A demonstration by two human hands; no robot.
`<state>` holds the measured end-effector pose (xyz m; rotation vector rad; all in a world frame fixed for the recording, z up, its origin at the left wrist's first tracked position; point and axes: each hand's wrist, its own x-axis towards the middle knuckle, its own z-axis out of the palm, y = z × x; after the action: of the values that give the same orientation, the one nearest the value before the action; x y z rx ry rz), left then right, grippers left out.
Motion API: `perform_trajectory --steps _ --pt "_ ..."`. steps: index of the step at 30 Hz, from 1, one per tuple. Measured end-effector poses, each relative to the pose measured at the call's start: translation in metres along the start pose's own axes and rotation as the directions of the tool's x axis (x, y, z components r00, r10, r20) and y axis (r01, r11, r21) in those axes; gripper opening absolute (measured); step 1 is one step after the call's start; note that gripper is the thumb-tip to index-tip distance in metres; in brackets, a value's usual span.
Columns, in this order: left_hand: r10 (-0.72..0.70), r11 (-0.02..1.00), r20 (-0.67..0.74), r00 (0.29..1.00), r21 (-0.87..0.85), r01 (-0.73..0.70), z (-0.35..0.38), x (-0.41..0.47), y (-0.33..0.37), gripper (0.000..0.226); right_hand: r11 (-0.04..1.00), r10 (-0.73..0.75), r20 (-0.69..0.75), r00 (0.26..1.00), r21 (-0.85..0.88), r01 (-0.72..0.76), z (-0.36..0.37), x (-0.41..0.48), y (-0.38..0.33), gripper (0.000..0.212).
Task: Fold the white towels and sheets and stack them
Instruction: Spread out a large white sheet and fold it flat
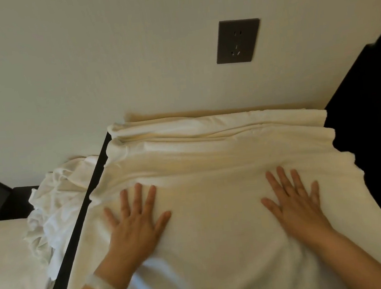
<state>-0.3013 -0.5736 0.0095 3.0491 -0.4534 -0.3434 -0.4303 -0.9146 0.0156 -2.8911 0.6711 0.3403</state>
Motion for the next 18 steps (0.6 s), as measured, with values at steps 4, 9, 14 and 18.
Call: perform_trajectory --steps 4,9,14,18 --pt "0.038 0.999 0.022 0.999 -0.032 -0.037 -0.019 0.055 0.003 0.082 1.000 0.018 0.038 0.999 0.011 -0.019 -0.019 0.048 -0.013 0.070" --pt "0.074 0.996 -0.047 0.996 -0.035 -0.076 -0.027 0.050 0.029 0.073 1.000 0.015 -0.037 0.999 -0.003 -0.016 -0.025 0.039 -0.048 0.072" --pt "0.406 0.914 -0.099 0.908 0.050 -0.403 0.002 -0.018 0.082 0.066 0.946 -0.323 -0.190 0.927 -0.061 0.317 0.015 -0.027 -0.104 0.069" --pt "0.170 0.985 -0.109 0.979 0.051 -0.165 0.007 -0.007 0.048 0.065 1.000 -0.029 -0.201 0.979 -0.001 0.029 0.015 -0.020 -0.045 0.065"
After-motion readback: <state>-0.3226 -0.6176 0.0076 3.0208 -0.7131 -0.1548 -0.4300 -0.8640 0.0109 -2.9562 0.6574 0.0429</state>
